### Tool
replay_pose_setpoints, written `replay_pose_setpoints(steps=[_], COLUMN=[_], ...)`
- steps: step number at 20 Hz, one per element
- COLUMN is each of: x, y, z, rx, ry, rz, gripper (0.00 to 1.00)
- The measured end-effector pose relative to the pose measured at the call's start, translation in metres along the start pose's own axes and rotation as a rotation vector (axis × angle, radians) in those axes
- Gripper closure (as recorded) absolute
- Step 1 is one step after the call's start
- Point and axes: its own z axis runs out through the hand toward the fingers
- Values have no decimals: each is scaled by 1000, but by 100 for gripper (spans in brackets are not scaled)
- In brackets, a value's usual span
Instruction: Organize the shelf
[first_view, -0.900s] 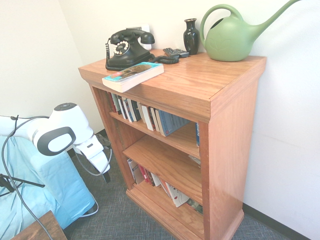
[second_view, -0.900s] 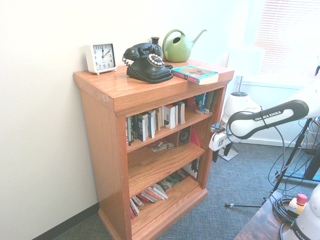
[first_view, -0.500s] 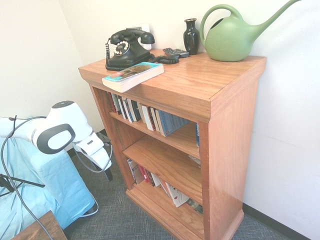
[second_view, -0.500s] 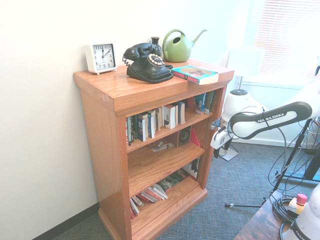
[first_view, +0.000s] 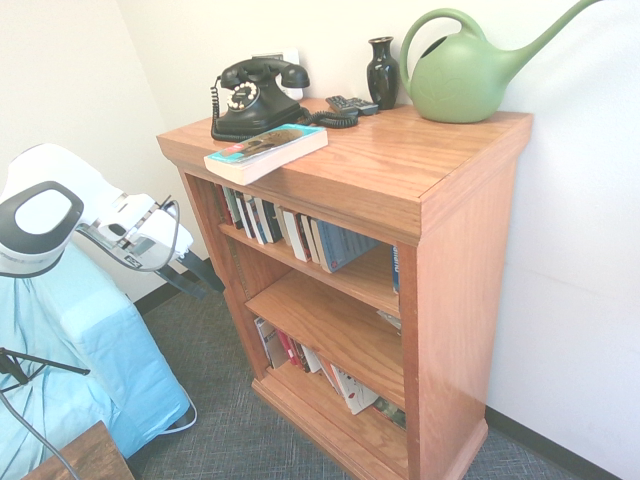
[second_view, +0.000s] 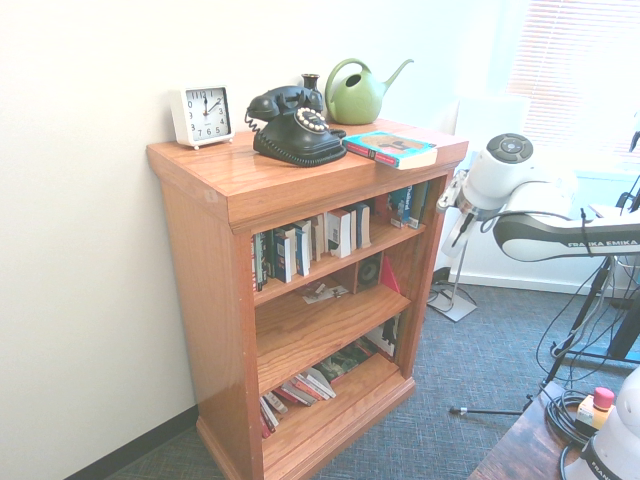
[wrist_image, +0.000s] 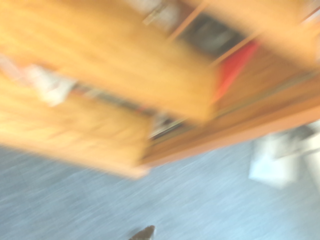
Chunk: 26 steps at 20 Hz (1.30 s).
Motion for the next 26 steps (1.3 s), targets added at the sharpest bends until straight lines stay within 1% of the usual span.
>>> replay_pose_setpoints(steps=[3,5,9,11,13,15,18,23,26], x=[1,2,14,20,26,30,36,56,64], y=[2,3,7,7,1,-10,-28,-44,-58], z=[-40,-58,-71,-69,-65,-62,-53,-38,-37], rx=[-44,-87,-220,-272,-295,-293,-274,-247,-206], ry=[149,244,414,476,510,533,559,599,619], rz=[-65,-116,-215,-244,-270,-301,-348,-398,-421], gripper=[0,0,0,0,0,0,0,0,0])
